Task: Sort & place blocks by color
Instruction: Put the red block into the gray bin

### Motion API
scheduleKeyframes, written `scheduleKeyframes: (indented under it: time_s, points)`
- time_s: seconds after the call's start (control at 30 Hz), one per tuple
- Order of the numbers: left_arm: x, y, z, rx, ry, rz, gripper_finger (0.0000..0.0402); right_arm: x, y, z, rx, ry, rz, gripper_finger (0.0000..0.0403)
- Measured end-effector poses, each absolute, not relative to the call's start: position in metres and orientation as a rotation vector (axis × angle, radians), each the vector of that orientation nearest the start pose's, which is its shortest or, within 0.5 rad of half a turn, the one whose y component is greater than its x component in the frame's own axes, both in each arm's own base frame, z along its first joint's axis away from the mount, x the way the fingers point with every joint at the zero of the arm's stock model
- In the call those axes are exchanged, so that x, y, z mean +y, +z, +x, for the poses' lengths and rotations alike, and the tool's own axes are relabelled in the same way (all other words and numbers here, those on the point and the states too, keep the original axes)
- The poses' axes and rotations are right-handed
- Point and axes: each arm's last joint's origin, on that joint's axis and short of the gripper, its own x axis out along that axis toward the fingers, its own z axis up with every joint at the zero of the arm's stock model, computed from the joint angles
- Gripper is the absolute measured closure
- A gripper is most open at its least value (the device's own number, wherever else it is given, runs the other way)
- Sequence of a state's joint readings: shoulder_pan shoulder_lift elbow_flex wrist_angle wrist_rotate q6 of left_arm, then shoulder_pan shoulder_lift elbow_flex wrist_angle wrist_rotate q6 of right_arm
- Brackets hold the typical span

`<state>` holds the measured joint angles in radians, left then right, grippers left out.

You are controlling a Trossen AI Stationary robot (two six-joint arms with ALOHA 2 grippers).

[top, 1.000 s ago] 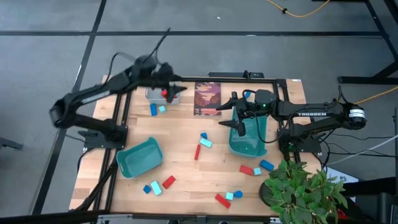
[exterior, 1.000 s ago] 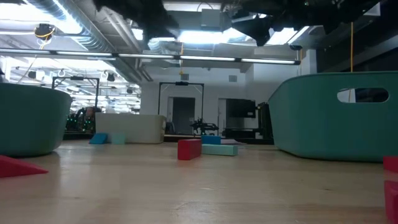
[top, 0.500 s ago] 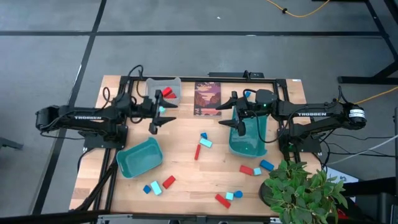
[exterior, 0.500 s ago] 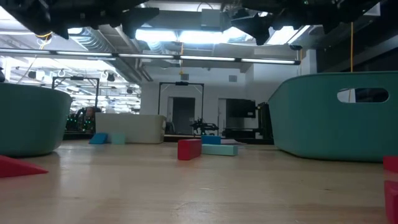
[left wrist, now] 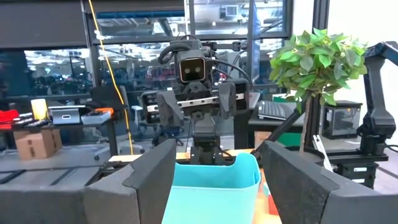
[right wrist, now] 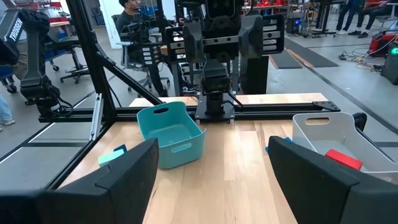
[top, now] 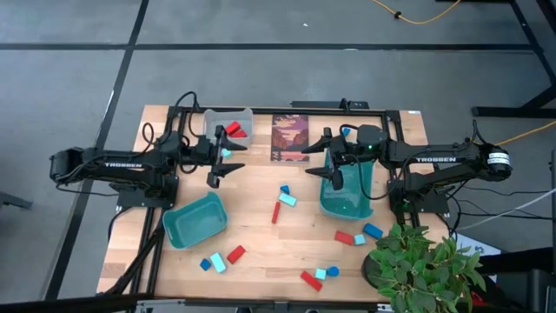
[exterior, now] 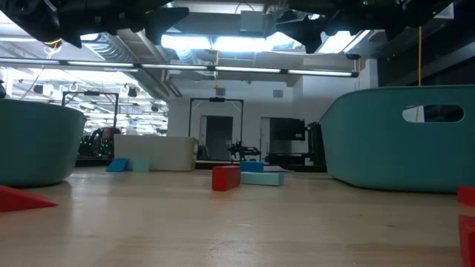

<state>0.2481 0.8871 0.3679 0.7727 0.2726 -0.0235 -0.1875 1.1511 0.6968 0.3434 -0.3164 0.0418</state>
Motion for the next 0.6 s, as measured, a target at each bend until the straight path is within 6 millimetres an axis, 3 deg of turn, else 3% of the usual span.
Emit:
scheduleKeyframes:
  time_s: [0.37, 0.6]
  points:
    - [0.039, 0.263, 0.185, -0.244, -0.028, 0.042, 0.0173, -0.034, 0.275, 0.254, 0.155, 0.144, 0.106, 0.0096]
    - [0.039, 0.262, 0.185, -0.243, -0.025, 0.041, 0.0173, -0.015, 0.272, 0.278, 0.387, 0.221, 0.104, 0.0096]
